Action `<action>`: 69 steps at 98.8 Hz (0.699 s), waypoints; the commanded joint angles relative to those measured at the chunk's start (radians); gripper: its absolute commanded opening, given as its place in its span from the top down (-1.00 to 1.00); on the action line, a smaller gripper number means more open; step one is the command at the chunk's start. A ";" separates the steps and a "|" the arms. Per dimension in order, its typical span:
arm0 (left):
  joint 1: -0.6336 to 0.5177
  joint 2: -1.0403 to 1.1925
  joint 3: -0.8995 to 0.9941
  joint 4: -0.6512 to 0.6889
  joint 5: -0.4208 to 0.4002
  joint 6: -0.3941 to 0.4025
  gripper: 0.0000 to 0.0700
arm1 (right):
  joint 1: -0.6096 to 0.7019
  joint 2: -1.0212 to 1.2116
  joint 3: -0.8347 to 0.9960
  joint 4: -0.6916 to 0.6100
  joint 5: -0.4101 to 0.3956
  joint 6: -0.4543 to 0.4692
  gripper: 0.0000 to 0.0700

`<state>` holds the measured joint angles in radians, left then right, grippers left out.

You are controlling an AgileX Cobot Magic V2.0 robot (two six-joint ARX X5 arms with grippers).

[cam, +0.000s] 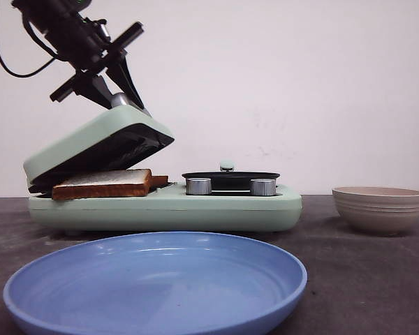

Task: Make breakfast with bread and shrimp
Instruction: 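Swing the lid down over the bread with the left gripper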

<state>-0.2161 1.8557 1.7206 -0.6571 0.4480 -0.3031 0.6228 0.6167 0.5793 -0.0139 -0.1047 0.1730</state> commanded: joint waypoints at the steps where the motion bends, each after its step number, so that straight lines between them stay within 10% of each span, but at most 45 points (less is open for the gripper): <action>1: -0.004 0.033 0.025 0.117 -0.038 0.161 1.00 | 0.007 -0.004 0.008 0.038 0.003 0.012 0.99; 31: -0.072 0.097 0.025 0.099 -0.066 0.160 1.00 | 0.007 -0.068 0.016 0.271 0.090 0.034 0.99; 69: -0.104 0.211 0.025 0.013 -0.066 0.161 1.00 | 0.007 -0.121 0.095 0.203 0.106 0.017 0.99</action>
<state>-0.3183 1.9835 1.7393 -0.6632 0.3946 -0.2745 0.6228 0.4965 0.6537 0.1905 -0.0040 0.1905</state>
